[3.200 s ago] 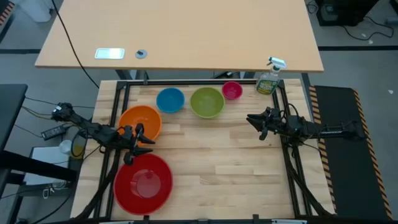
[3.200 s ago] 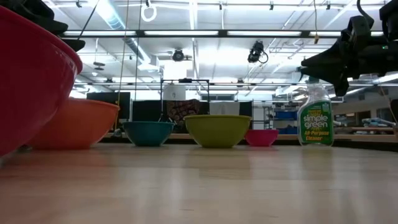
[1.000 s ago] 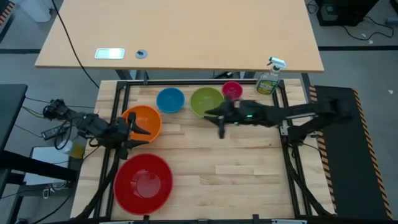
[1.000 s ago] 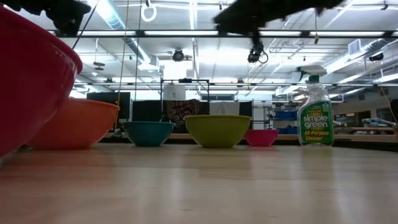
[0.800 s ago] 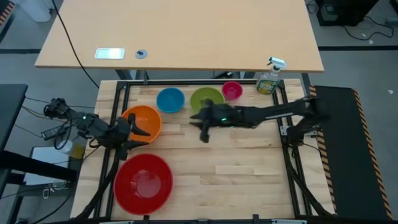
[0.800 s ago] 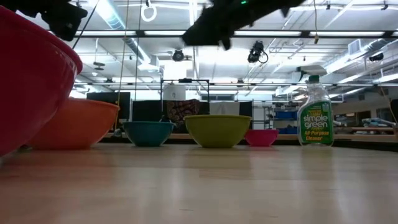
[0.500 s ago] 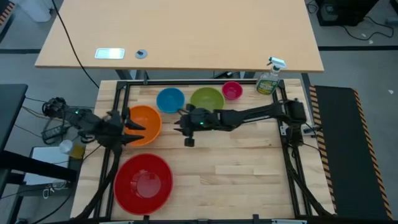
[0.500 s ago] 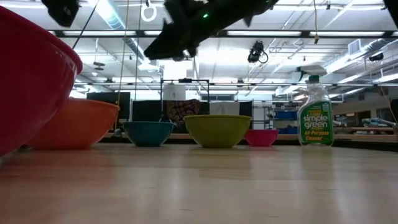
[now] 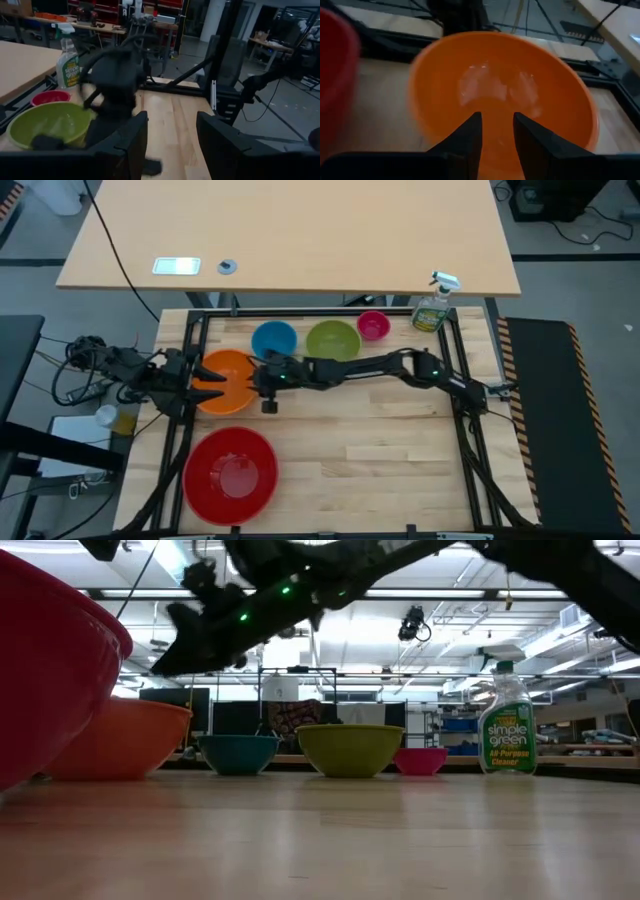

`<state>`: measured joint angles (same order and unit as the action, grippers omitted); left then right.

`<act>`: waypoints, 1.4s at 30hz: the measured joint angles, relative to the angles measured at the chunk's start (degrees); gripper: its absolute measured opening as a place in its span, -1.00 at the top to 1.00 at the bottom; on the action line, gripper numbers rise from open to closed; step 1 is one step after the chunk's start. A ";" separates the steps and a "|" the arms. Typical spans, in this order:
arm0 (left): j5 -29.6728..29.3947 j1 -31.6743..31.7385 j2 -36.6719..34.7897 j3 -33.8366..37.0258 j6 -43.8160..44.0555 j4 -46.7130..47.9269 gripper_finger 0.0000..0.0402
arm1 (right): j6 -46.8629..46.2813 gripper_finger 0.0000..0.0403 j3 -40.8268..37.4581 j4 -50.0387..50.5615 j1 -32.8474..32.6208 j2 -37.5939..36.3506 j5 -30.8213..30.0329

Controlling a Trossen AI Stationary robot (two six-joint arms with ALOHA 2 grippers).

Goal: Nest bowls inside each other
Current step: Stack the orange bowl on top of the red bowl

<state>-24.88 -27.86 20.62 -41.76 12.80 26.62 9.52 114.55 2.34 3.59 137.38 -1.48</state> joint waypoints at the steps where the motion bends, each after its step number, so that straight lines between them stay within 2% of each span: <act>1: 0.00 0.00 0.00 0.00 0.33 0.02 0.14 | 0.28 0.41 2.64 1.76 0.30 1.50 0.07; 5: 0.00 0.00 0.00 0.00 1.45 0.71 0.14 | 0.73 0.41 10.87 11.47 1.28 6.89 0.07; 8: 0.00 0.00 -0.03 0.02 1.94 2.44 0.14 | 0.09 0.41 13.70 20.57 1.55 8.03 -0.19; 13: 0.00 0.00 -0.02 0.04 2.13 3.61 0.14 | -2.96 0.41 14.08 34.77 0.17 5.90 -2.39; 19: 0.00 0.02 -0.04 0.04 1.09 3.79 0.14 | -5.83 0.41 14.19 44.46 -1.63 3.73 -3.55; 25: -0.02 0.02 -0.02 0.04 1.11 3.79 0.14 | -3.08 0.41 14.14 45.72 -2.87 1.87 -6.98; 32: -0.23 0.02 0.00 0.07 1.43 4.00 0.14 | -9.34 0.38 14.13 44.28 -2.94 0.18 -14.99; 35: -1.01 0.02 0.07 0.09 1.55 4.29 0.14 | -10.97 0.27 14.13 45.05 -2.23 -0.50 -16.60; 39: -1.64 0.03 0.07 0.09 1.61 4.95 0.14 | -16.84 0.01 14.01 47.28 -0.54 -0.53 -19.27; 42: -2.30 0.03 0.07 0.09 1.64 5.36 0.14 | -20.00 -0.15 13.25 47.25 1.62 -0.02 -14.98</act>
<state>-27.19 -27.82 20.69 -41.67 14.44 31.98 -10.49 127.80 49.58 5.22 137.36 -16.46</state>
